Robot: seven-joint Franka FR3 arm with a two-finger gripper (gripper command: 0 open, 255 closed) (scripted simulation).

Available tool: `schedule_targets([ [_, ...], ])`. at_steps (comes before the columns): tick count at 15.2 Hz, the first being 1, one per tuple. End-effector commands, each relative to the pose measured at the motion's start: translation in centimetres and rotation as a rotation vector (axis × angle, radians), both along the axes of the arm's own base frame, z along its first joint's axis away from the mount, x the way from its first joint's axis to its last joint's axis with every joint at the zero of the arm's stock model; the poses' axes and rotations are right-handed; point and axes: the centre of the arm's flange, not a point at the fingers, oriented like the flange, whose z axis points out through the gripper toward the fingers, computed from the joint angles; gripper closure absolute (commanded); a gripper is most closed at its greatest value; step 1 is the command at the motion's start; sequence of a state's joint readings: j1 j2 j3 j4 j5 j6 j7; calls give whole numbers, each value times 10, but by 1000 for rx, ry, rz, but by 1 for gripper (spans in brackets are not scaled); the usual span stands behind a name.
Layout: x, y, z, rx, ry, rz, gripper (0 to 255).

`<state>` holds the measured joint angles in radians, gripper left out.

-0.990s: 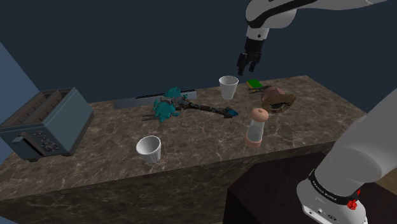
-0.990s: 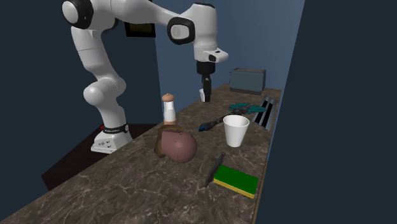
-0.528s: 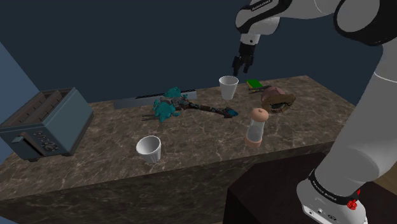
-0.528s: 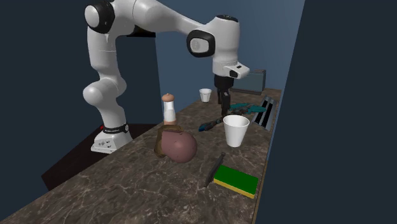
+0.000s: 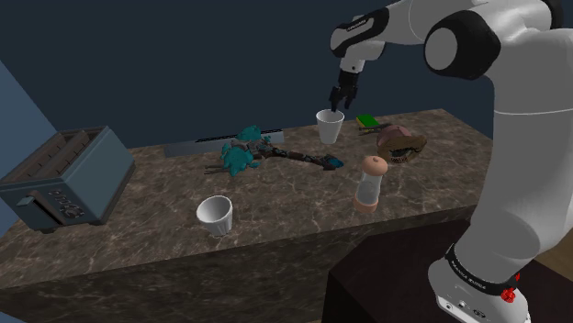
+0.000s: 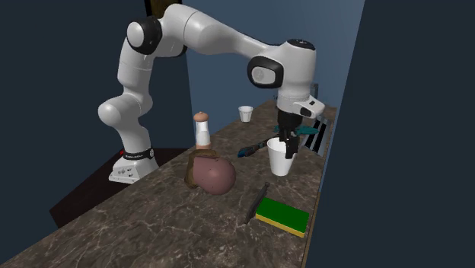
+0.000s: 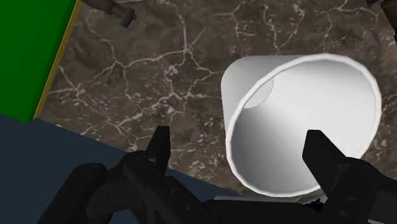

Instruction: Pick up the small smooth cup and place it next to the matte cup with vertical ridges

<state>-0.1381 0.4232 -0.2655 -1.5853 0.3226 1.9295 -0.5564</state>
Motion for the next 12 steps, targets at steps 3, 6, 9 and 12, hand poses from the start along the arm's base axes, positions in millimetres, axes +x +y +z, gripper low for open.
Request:
schedule_targets([
  [3, 3, 2, -22, 1, -1, 1, 0],
  [6, 4, 4, -35, 1, 0, 1, 0],
  [9, 4, 4, -35, 1, -1, 1, 0],
  [12, 4, 4, -35, 1, -1, 1, 0],
])
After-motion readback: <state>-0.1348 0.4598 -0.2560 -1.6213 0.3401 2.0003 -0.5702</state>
